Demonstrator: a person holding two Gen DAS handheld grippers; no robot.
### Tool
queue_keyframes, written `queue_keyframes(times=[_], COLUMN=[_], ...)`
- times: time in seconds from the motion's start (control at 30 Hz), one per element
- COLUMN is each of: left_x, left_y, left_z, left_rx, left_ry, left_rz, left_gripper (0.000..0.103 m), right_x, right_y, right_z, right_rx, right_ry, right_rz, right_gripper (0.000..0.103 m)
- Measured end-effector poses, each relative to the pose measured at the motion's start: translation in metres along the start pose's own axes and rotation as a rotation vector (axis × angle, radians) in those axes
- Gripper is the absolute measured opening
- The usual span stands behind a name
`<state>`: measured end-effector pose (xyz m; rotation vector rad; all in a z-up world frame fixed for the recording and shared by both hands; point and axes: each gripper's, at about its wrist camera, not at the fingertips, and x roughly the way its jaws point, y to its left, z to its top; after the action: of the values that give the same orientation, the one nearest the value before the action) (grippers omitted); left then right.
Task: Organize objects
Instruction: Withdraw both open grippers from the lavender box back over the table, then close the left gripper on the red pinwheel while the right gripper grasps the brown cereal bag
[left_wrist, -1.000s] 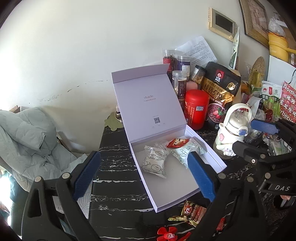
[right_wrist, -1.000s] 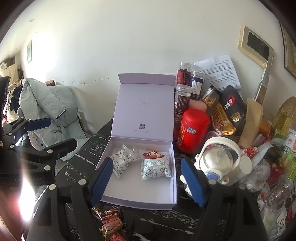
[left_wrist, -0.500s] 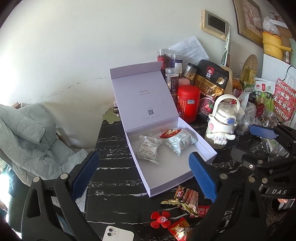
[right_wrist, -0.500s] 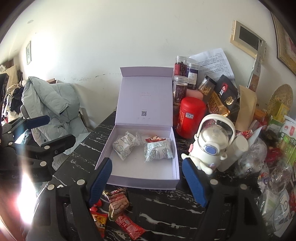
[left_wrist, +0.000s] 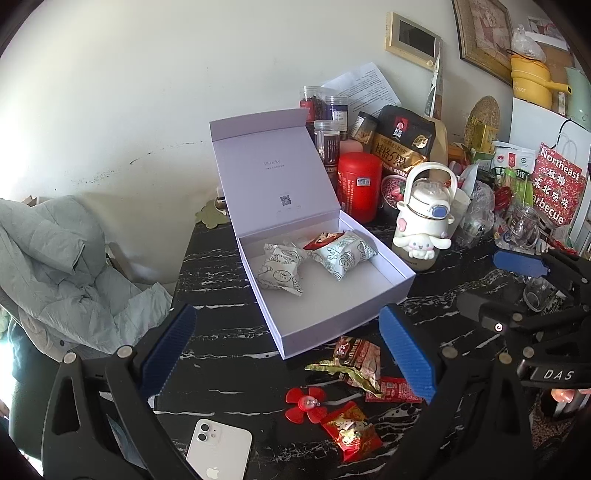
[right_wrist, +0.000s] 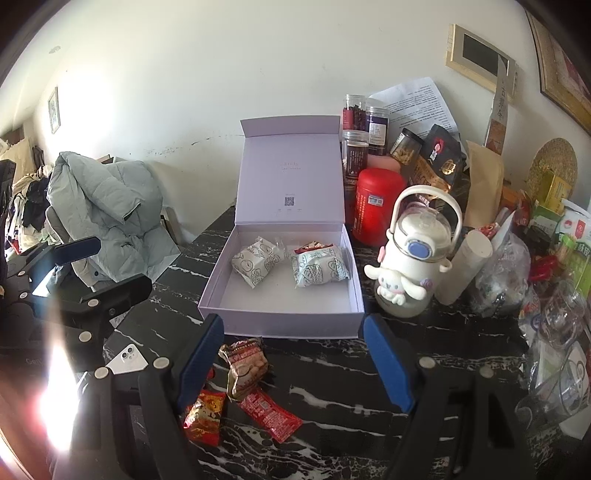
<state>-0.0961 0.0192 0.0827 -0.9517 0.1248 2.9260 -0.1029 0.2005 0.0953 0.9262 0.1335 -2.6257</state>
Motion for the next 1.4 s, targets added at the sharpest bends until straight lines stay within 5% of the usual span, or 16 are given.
queue_keyframes(times=[1.4], left_x=[0.074], left_y=[0.005], left_z=[-0.104], left_rx=[-0.068], left_ry=[0.301], left_rz=[0.009], left_gripper=[0.1], right_x=[0.086], right_y=[0.012], right_z=[-0.091], right_rx=[-0.002], right_ry=[0.246], right_rz=[0.182], right_gripper=[0.079])
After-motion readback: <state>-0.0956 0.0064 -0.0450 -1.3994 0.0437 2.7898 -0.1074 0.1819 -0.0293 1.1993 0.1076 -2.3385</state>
